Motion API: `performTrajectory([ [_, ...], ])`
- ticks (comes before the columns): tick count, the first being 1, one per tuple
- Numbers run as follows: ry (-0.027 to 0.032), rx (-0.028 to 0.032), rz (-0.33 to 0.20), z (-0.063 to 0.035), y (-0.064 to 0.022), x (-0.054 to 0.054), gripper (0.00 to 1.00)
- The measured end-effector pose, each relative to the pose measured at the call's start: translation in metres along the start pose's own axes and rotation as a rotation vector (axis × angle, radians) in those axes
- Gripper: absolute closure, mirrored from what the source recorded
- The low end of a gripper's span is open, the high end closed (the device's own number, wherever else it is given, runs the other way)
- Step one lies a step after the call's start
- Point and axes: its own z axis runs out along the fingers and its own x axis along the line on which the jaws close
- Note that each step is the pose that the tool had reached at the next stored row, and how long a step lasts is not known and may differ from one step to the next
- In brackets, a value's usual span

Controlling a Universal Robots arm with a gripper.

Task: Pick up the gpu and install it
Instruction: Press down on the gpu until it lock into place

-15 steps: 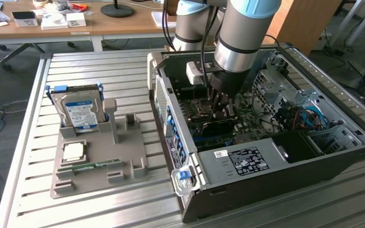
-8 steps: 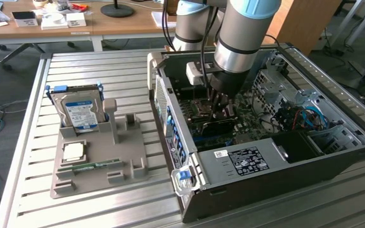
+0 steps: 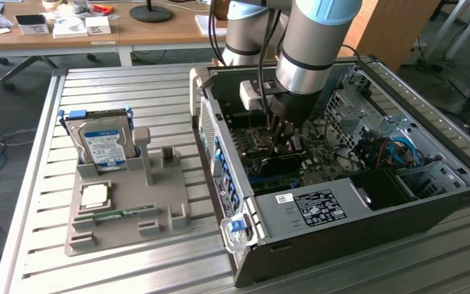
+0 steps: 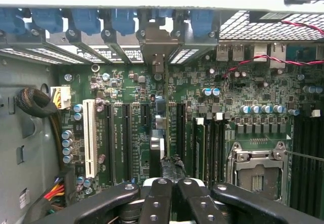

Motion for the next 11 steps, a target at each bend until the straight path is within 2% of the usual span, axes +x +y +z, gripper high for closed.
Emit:
performTrajectory([
  [11, -0.0004, 0.0001, 0.0, 0.0009, 0.0001, 0.0005, 0.89],
])
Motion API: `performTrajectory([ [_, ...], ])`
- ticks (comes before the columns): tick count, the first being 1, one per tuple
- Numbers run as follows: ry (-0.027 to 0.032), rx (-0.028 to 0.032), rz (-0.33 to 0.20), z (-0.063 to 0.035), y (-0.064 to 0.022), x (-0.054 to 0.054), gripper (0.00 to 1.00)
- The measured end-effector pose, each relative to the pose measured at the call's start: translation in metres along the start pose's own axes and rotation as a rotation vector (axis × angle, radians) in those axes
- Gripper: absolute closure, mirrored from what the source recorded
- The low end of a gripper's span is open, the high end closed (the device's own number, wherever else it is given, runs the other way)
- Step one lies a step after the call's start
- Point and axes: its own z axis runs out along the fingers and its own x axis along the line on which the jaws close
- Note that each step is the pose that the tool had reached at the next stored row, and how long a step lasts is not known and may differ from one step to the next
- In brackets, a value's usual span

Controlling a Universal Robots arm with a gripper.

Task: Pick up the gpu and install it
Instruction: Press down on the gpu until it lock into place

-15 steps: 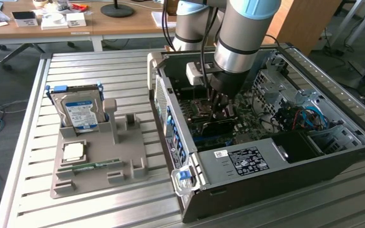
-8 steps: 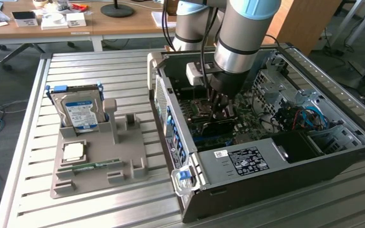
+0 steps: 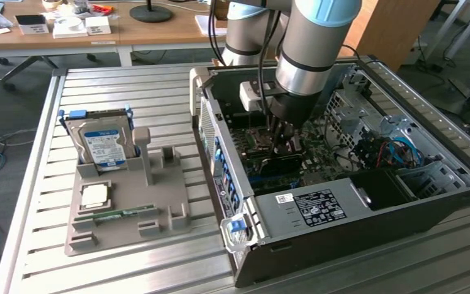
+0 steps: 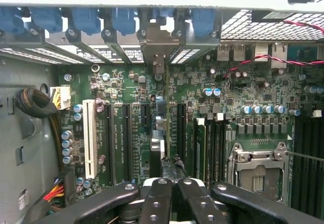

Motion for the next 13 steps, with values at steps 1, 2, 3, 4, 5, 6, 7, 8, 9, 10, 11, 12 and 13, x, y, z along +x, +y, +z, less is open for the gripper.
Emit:
performTrajectory([
  [1, 0.0, 0.0001, 0.0, 0.0, 0.0002, 0.0, 0.89],
  [2, 0.0003, 0.0001, 0.0, 0.0002, 0.0006, 0.0004, 0.89],
  [3, 0.0003, -0.0002, 0.0, 0.0004, 0.0011, 0.0009, 0.89],
  [4, -0.0004, -0.0002, 0.0, 0.0007, 0.0013, 0.0011, 0.89],
  [5, -0.0005, -0.0002, 0.0, 0.0008, 0.0014, 0.001, 0.89],
  [6, -0.0006, -0.0002, 0.0, 0.0008, 0.0014, 0.001, 0.89],
  [7, -0.0006, -0.0001, 0.0, 0.0008, 0.0015, 0.001, 0.89],
  [8, -0.0007, 0.0001, 0.0, 0.0011, 0.0016, 0.0011, 0.89],
  [9, -0.0007, 0.0001, 0.0, 0.0017, 0.0019, 0.0011, 0.89],
  [10, -0.0004, -0.0002, 0.0, 0.002, 0.0021, 0.0012, 0.89],
  [11, -0.0004, -0.0003, 0.0, 0.002, 0.0022, 0.0012, 0.89],
  [12, -0.0005, -0.0003, 0.0, 0.002, 0.0022, 0.0012, 0.89],
  [13, -0.0004, -0.0003, 0.0, 0.002, 0.0022, 0.0012, 0.89],
])
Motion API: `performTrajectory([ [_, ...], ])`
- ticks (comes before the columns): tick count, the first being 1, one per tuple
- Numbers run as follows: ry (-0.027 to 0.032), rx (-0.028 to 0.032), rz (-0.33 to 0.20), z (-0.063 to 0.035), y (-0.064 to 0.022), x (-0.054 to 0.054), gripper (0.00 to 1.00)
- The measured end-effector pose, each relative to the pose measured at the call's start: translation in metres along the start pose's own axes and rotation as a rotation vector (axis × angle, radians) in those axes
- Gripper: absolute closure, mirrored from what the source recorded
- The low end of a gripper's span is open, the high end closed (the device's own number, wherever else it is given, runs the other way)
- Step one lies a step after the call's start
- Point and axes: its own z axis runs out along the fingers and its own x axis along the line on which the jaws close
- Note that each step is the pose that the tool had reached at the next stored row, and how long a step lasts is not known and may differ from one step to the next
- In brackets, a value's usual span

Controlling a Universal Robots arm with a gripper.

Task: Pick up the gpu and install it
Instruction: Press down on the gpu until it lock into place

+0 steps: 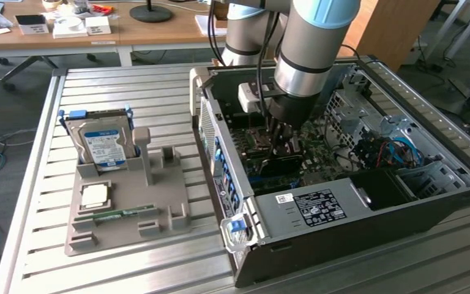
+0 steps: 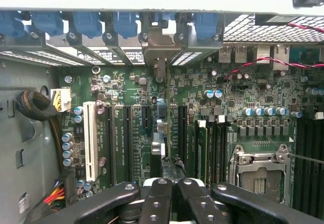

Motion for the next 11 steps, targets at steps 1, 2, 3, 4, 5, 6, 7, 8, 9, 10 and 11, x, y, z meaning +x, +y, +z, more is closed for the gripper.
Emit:
performTrajectory([
  [1, -0.0001, 0.0001, 0.0, 0.0001, 0.0, 0.0, 0.89],
  [2, -0.0002, 0.0003, 0.0, 0.0001, 0.0001, 0.0, 0.89],
  [3, -0.0002, 0.0005, 0.0, 0.0004, 0.0005, 0.0, 0.89],
  [4, 0.0, 0.0005, 0.0, 0.0009, 0.001, 0.0, 0.89],
  [5, 0.0004, 0.0005, 0.0, 0.0012, 0.0017, 0.0001, 0.89],
  [6, 0.0003, 0.0005, 0.0, 0.0013, 0.0022, 0.0001, 0.89],
  [7, 0.0001, 0.0004, 0.0, 0.0014, 0.0023, 0.0001, 0.89],
  [8, 0.0, 0.0005, 0.0, 0.0015, 0.0024, 0.0002, 0.89],
  [9, -0.0001, 0.0005, 0.0, 0.0015, 0.0024, 0.0002, 0.89],
  [10, -0.0001, 0.0006, 0.0, 0.0015, 0.0025, 0.0001, 0.89],
  [11, -0.0002, 0.0007, 0.0, 0.0016, 0.0025, 0.0001, 0.89],
])
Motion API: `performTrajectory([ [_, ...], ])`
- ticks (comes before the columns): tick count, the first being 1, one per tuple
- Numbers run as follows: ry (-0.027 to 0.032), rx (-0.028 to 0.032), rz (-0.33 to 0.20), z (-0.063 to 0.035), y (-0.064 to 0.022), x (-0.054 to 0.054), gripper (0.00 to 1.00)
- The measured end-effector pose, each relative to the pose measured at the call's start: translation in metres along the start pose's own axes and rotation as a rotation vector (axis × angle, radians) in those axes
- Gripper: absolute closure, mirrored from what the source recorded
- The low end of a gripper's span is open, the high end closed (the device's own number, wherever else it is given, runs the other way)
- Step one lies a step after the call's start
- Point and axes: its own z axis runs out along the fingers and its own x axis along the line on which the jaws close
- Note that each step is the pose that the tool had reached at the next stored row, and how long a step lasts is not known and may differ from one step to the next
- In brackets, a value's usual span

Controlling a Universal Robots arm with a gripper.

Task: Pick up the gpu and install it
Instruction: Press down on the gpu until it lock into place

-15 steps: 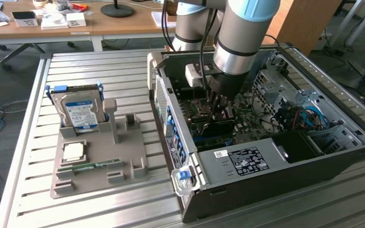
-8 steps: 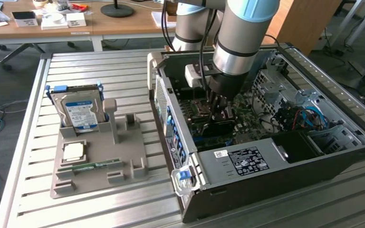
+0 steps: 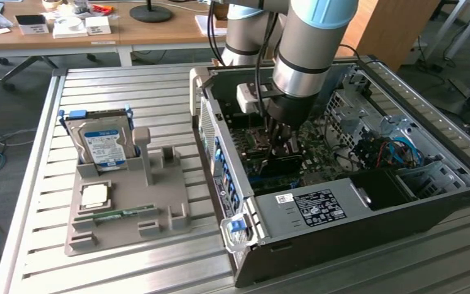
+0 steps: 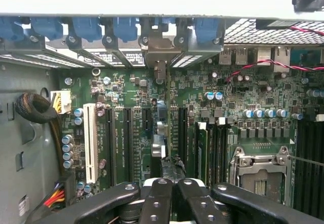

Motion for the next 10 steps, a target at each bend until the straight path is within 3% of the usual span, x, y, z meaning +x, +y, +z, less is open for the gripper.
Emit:
performTrajectory([
  [10, 0.0003, -0.0002, 0.0, 0.0008, 0.0002, 0.0001, 0.89],
])
